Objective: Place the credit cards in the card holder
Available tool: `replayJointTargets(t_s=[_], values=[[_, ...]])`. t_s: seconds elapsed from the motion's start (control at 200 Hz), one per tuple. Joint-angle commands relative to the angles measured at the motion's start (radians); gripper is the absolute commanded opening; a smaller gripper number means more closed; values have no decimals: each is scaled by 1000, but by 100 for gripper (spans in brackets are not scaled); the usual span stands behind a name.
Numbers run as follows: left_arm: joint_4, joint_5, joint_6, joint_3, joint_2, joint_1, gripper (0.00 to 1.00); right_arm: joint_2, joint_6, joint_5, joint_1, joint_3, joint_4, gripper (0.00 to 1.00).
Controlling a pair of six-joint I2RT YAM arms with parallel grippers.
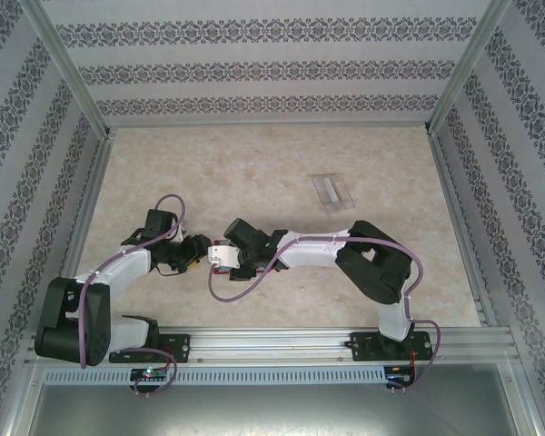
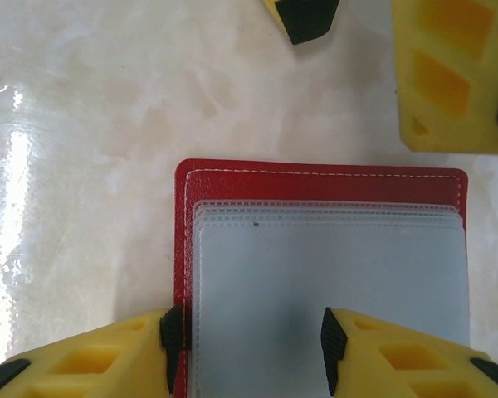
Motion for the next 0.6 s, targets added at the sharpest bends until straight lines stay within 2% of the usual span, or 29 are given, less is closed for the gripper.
replayJointTargets(t_s=[0.0, 0.18, 0.345, 0.595], values=[[21, 6, 13, -10, 10, 15, 62, 19, -3, 26, -8, 34, 2, 48], [22, 8, 14, -11, 10, 15, 62, 14, 2, -13, -10, 39, -11, 42], [29, 8, 13, -13, 17, 15, 62, 15, 28, 41, -15, 39, 13, 29], [39, 18, 15, -14, 26, 15, 62, -6, 65, 55, -17, 17, 53, 23]])
